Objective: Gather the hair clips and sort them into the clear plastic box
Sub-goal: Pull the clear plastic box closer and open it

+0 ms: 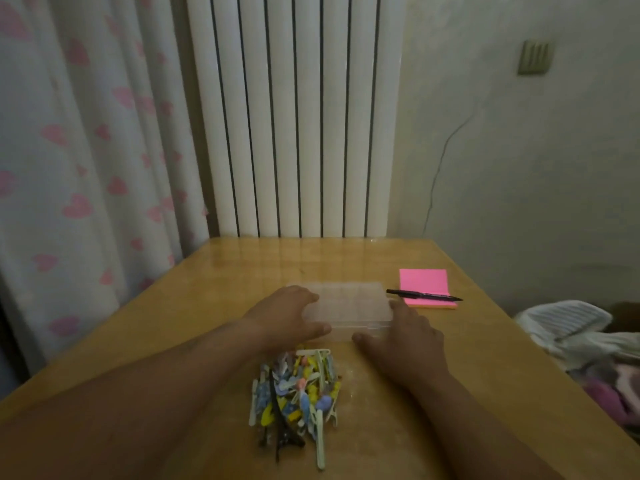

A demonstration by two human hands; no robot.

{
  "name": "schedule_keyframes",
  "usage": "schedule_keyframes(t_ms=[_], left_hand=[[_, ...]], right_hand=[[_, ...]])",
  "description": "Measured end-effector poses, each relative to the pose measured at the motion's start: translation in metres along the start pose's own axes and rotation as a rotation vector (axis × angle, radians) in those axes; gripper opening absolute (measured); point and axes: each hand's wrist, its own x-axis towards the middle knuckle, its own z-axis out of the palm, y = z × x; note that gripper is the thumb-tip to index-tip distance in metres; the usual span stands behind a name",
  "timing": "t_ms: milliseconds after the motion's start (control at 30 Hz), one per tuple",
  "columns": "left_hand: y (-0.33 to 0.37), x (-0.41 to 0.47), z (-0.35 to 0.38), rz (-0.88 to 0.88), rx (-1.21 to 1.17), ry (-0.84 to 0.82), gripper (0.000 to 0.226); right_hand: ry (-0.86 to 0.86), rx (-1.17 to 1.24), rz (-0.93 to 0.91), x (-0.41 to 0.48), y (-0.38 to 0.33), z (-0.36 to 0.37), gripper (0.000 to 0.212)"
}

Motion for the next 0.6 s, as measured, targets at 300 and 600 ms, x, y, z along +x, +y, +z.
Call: schedule_keyframes(t_ms=[300,600], left_hand=[[-0.007,0.008,-0.022,0.028,0.068,0.110,0.073],[-0.040,0.066,-0.028,-0.296,-0.591,0.427,0.057]], right_hand=[[-0.005,0.035,0.011,0.002,0.000,-0.002,0.101],[0.051,0.113,0.007,0.009,0.004,-0.001,0.064]])
